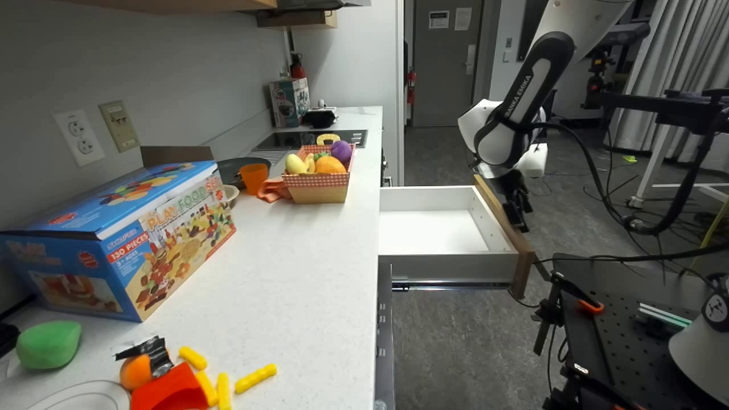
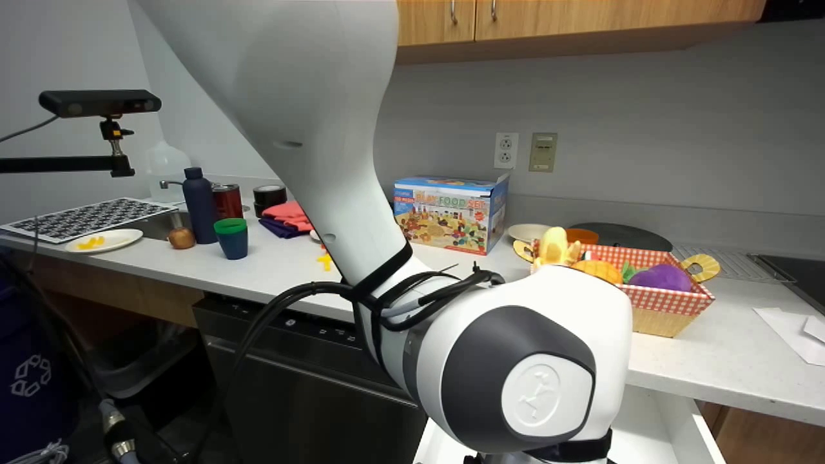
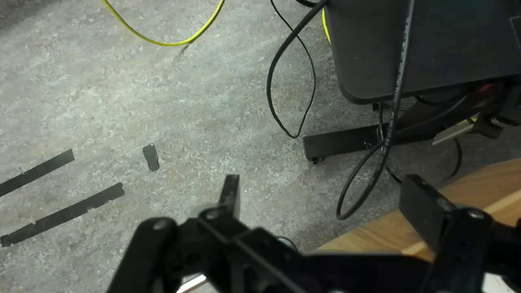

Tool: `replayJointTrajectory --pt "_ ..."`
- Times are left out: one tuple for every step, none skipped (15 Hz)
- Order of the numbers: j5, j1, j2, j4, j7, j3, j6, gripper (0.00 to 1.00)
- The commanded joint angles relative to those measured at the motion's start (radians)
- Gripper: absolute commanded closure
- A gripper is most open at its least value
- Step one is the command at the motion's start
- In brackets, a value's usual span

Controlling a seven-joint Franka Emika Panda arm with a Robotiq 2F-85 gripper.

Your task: Put the purple object in the basket, then close the drawer

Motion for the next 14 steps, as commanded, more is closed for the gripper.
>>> replayJointTrajectory --pt "0.105 -0.048 0.039 0.051 -0.114 0.055 0.025 0.00" --pt "0.138 -0.055 0.045 0.065 -0.141 0.069 0.024 0.00" --pt "0.170 -0.062 0.054 0.081 -0.166 0.083 0.022 0.00" --pt "0.204 -0.070 0.063 0.098 -0.191 0.100 0.021 0.00" --pt "0.235 -0.076 0.071 0.117 -0.214 0.116 0.018 0.00" --pt "0.259 -0.079 0.079 0.133 -0.232 0.129 0.019 0.00" --pt "0.280 -0.080 0.086 0.150 -0.245 0.143 0.026 0.00" --pt "0.289 -0.075 0.092 0.165 -0.249 0.151 0.034 0.00" --pt "0.297 -0.069 0.096 0.181 -0.253 0.163 0.046 0.00" --pt "0.299 -0.063 0.102 0.196 -0.256 0.174 0.059 0.00" --pt "0.280 -0.048 0.108 0.212 -0.244 0.178 0.081 0.00" --pt "0.268 -0.039 0.115 0.228 -0.241 0.185 0.097 0.00" --pt "0.267 -0.033 0.124 0.249 -0.242 0.196 0.111 0.00" --pt "0.261 -0.026 0.134 0.268 -0.238 0.203 0.129 0.00"
